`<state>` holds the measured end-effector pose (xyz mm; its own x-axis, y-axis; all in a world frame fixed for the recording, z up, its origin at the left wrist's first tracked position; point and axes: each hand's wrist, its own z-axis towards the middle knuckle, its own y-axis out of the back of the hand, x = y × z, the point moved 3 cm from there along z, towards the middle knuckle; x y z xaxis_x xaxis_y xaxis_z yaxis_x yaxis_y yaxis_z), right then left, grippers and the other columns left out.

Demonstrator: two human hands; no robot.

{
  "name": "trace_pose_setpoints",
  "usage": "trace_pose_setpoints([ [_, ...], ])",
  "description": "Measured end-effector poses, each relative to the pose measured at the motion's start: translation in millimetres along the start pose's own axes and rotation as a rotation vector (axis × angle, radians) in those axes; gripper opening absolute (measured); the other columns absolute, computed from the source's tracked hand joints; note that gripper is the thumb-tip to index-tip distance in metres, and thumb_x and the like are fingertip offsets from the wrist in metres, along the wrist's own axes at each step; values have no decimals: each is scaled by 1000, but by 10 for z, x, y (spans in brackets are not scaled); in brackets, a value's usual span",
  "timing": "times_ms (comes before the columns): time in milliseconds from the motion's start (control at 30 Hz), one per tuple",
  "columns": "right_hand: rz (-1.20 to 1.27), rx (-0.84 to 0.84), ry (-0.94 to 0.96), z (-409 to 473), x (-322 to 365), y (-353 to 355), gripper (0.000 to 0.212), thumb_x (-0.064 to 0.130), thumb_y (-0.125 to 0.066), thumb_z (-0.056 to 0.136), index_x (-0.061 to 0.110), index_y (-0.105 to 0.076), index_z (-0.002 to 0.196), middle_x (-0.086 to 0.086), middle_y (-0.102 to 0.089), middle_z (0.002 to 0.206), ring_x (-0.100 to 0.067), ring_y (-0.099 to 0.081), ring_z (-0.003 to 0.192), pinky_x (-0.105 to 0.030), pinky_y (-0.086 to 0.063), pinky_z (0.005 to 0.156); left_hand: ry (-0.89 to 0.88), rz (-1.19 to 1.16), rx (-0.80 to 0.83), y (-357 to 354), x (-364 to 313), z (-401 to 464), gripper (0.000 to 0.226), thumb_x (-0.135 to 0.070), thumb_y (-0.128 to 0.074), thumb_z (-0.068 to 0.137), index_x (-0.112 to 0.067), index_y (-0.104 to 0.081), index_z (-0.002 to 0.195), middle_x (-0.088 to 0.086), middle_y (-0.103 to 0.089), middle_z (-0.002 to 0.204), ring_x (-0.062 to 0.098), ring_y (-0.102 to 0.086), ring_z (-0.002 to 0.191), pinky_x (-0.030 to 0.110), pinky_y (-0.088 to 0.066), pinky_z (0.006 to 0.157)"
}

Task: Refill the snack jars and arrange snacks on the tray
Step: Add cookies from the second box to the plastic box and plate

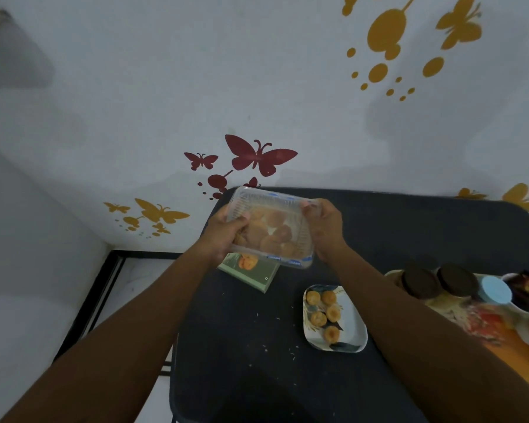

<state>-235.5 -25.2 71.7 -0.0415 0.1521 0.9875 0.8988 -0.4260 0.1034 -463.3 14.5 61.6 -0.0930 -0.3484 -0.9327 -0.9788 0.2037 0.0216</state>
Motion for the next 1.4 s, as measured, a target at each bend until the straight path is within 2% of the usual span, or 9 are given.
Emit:
trace_pose_setpoints([
  [100,-23,-20,7,-8,-21,-43,20,25,-61,100,6,-65,105,-5,-71,91,-15,-72,77,-25,-61,64,-6,-17,-45,53,34,20,25,-24,-62,102,-28,-64,126,1,-76,111,18,-77,94,44,-65,76],
  [333,-122,-67,14,18,-54,-101,18,31,-67,97,13,-67,102,-1,-73,90,-14,-74,78,-29,-62,67,-51,34,-97,117,75,58,21,-30,-64,101,-35,-64,121,-6,-76,109,19,-76,98,48,-65,80],
  [600,-219,-143,36,56,-29,-203,15,34,-73,92,19,-68,92,8,-70,82,-7,-70,72,-11,-51,52,-77,47,-162,143,166,50,22,-28,-62,102,-31,-60,124,-1,-72,115,22,-74,103,51,-64,83],
  [767,-297,-127,75,58,-83,-212,13,29,-73,92,26,-64,83,13,-66,77,15,-62,68,-3,-42,48,-147,98,-206,205,166,24,23,-28,-61,103,-26,-61,126,-1,-72,114,19,-74,100,48,-64,82],
  [900,-392,-55,109,88,-113,-223,3,25,-73,92,22,-71,93,15,-66,82,3,-64,70,-8,-45,56,-177,140,-283,245,182,13,25,-28,-60,103,-29,-58,128,-3,-69,116,18,-71,104,47,-64,84],
  [967,-403,34,103,75,-147,-295,6,26,-75,91,22,-70,89,13,-67,83,0,-65,73,-10,-48,56,-167,116,-331,273,193,20,23,-25,-60,103,-33,-57,125,-4,-68,117,19,-69,105,47,-64,83],
  [1067,-372,-25,76,81,-176,-337,19,25,-78,87,20,-61,90,8,-63,88,-3,-62,76,-11,-45,54,-152,79,-288,309,178,28,24,-23,-60,103,-45,-58,112,-7,-70,113,18,-71,104,45,-64,79],
  [1233,-137,12,-157,124,-239,-311,32,19,-79,87,20,-55,107,1,-65,102,-8,-67,80,-14,-51,50,-180,94,-128,375,167,45,25,-21,-60,103,-26,-61,128,-2,-74,114,19,-75,101,41,-65,76],
  [1400,-166,68,-336,169,-285,-291,33,13,-82,83,12,-56,104,-6,-68,99,-15,-70,78,-21,-52,51,-196,147,-90,421,236,13,22,-23,-60,104,-26,-62,126,-7,-76,107,13,-75,97,32,-64,71],
])
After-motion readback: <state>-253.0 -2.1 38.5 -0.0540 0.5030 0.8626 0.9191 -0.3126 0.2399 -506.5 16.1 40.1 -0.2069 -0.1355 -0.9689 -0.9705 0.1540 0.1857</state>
